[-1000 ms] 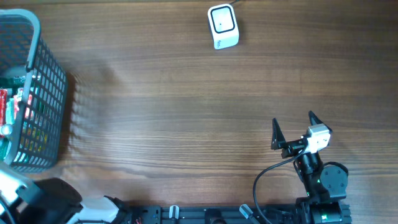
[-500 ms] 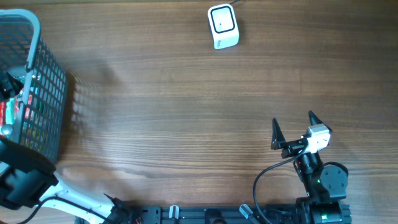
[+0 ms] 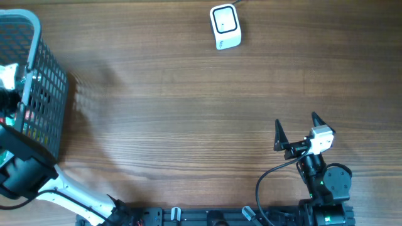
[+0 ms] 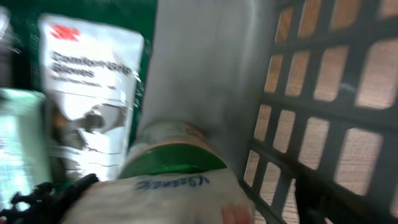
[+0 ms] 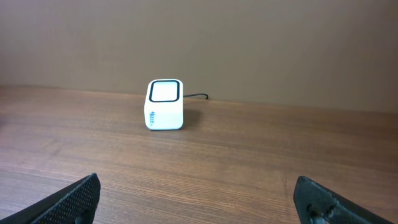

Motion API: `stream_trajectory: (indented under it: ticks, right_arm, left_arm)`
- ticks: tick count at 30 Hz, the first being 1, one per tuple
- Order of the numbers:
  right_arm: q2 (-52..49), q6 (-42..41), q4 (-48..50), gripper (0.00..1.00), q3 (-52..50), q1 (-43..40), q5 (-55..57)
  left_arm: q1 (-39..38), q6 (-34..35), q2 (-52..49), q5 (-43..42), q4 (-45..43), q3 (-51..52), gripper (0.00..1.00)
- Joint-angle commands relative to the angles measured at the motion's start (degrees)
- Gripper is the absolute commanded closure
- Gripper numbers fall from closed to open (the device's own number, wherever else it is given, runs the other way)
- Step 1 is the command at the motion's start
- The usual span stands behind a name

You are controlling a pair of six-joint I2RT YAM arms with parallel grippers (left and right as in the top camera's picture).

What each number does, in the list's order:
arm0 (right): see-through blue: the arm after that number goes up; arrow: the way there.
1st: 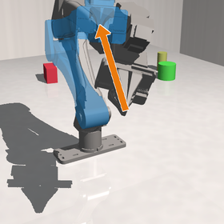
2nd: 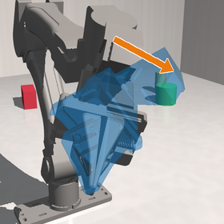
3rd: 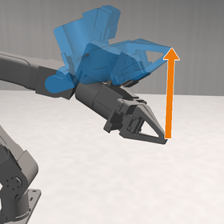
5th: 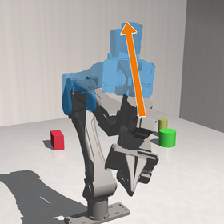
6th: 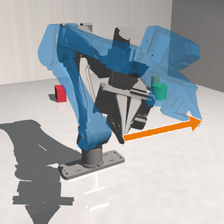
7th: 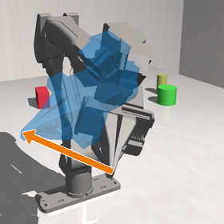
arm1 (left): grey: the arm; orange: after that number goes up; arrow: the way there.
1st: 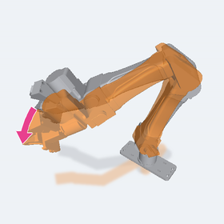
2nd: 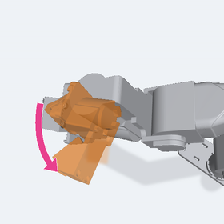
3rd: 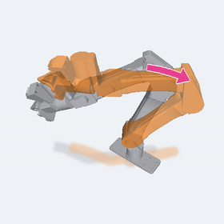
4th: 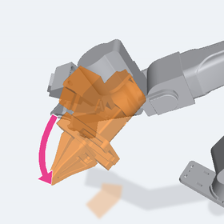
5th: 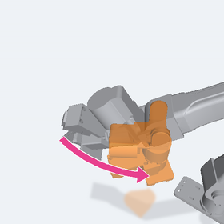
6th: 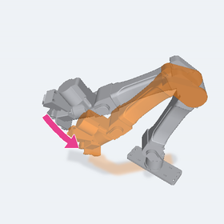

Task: Scan the item barcode
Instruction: 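Reach into the basket and grasp the green-capped jar with the left gripper, then lift the jar out and place it on the table center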

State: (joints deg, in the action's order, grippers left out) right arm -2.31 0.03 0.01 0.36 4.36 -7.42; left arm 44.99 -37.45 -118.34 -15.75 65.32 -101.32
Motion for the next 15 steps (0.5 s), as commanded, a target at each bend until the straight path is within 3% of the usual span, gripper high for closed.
stream_trajectory:
  ticks: [1, 5, 6, 8, 10, 15]
  right_arm:
    - [0.3, -0.1, 0.3, 0.0, 0.0, 0.2, 0.6]
    - [0.3, -0.1, 0.3, 0.0, 0.0, 0.2, 0.6]
    - [0.2, -0.1, 0.3, 0.0, 0.0, 0.2, 0.6]
    - [0.3, -0.1, 0.3, 0.0, 0.0, 0.2, 0.6]
    - [0.3, -0.1, 0.3, 0.0, 0.0, 0.2, 0.6]
    - [0.3, -0.1, 0.3, 0.0, 0.0, 0.2, 0.6]
  left_arm:
    - [0.1, -0.7, -0.7, 0.2, -0.8, 3.6, 0.1]
    - [0.2, -0.7, -0.7, 0.4, -1.7, 4.0, 0.12]
    - [0.2, -0.7, -0.7, 0.4, -2.1, 4.0, 0.18]
    - [0.2, -0.7, -0.7, 0.3, -3.3, 3.9, 0.41]
    - [0.2, -0.7, -0.2, 0.3, -4.5, 3.7, 0.49]
    - [0.2, 0.6, 2.6, -0.5, -5.3, 0.0, 0.54]
